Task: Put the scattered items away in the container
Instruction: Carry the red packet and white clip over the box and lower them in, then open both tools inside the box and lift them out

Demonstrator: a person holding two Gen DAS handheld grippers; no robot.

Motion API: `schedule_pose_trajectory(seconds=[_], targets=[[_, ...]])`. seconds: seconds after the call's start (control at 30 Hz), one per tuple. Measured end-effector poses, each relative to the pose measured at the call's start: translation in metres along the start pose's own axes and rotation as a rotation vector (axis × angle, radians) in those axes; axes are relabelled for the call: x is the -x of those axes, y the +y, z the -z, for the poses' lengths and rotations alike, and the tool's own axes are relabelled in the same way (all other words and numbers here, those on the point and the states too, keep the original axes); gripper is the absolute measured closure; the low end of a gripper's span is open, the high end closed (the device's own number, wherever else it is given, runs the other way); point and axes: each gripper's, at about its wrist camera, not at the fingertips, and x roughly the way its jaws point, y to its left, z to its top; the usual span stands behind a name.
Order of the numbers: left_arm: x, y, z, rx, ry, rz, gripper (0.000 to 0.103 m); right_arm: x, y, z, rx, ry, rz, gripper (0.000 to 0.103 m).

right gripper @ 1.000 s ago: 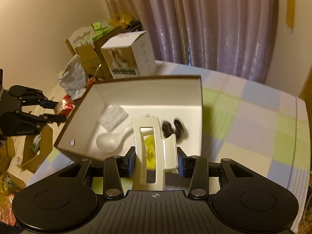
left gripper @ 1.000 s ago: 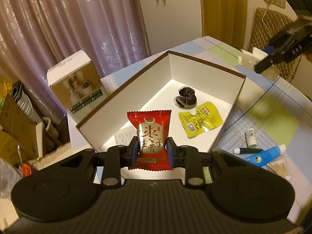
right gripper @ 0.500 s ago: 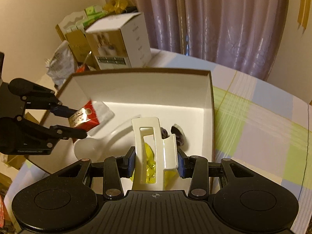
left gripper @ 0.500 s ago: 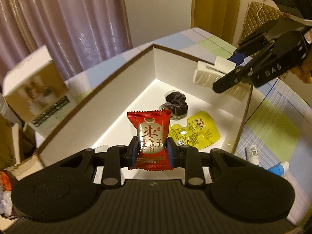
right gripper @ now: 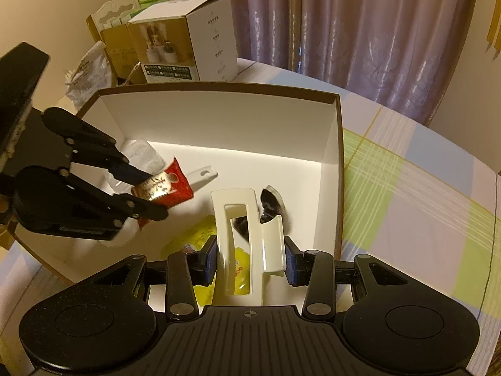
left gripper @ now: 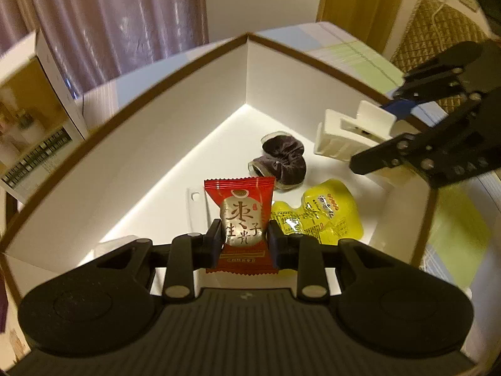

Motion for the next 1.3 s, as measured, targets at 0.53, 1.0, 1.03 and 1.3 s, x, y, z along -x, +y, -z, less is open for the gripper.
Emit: schedule_pose_trajectory(seconds=[0.53, 1.0, 1.03, 1.3], targets=[[-0.008, 0.009, 0.013, 0.057, 0.024, -0.047, 0.062, -0.001, 0.008, 0.004, 0.113, 0.036, 0.040, 0.059], [0.028, 0.011, 0.032, 0.106, 0.003, -0.101, 0.034, 0.012, 0.031, 0.010, 0.195, 0.023, 0.018, 0.003], [0.030, 0.011, 0.033, 0.109, 0.003, -0.110, 0.032, 0.012, 0.033, 0.010, 0.190, 0.024, 0.023, 0.003], [0.042, 0.006, 0.035, 0.157, 0.041, -0.147, 0.015, 0.011, 0.034, 0.009, 0.080, 0.043, -0.017, 0.003]])
